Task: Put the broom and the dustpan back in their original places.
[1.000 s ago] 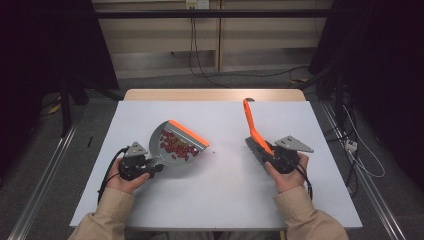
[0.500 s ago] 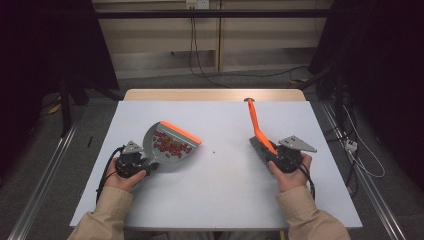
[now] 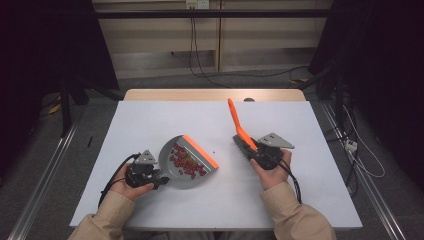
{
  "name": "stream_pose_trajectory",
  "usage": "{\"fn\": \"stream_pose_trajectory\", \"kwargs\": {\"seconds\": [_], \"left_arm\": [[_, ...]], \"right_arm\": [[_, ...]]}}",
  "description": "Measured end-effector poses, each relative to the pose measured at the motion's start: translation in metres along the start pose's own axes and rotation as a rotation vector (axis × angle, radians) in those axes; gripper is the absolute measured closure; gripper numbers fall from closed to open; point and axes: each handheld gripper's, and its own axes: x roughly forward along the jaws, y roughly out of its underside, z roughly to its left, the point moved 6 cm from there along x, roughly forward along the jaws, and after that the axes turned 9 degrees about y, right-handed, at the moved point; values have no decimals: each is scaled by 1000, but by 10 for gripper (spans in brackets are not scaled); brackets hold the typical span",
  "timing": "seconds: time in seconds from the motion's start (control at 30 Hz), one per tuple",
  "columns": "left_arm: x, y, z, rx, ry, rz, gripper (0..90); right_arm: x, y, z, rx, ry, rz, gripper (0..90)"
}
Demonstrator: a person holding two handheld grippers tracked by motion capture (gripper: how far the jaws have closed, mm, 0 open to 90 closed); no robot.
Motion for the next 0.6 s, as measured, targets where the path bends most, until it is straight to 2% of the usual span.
{"fn": "stream_pose_trajectory", "kwargs": {"seconds": [0.13, 0.2, 0.23, 0.3, 0.33, 0.43, 0.47, 0.5, 0.57, 0.6], "left_arm": [[2, -1, 0, -3, 24, 6, 630], [2, -2, 0, 2, 22, 20, 630], [2, -2, 0, 0, 24, 20, 630], [2, -2, 0, -7, 33, 15, 630], [2, -2, 0, -6, 33, 16, 630], [2, -2, 0, -1, 30, 23, 630], [2, -2, 0, -1, 30, 20, 630], [2, -2, 1, -1, 32, 19, 630], [2, -2, 0, 1, 24, 20, 630], [2, -2, 0, 2, 30, 15, 630]], "right_arm": [[9, 4, 22, -53, -30, 24, 710], [12, 7, 35, -75, -64, 31, 711], [12, 6, 41, -101, -67, 33, 711], [13, 5, 53, -114, -101, 42, 711], [14, 4, 57, -134, -96, 44, 711], [13, 1, 70, -119, -163, 61, 711], [12, -1, 74, -84, -214, 59, 711], [9, -3, 77, -71, -232, 44, 711], [4, -8, 78, -116, -199, 18, 711], [3, -11, 75, -93, -206, 7, 711]]}}
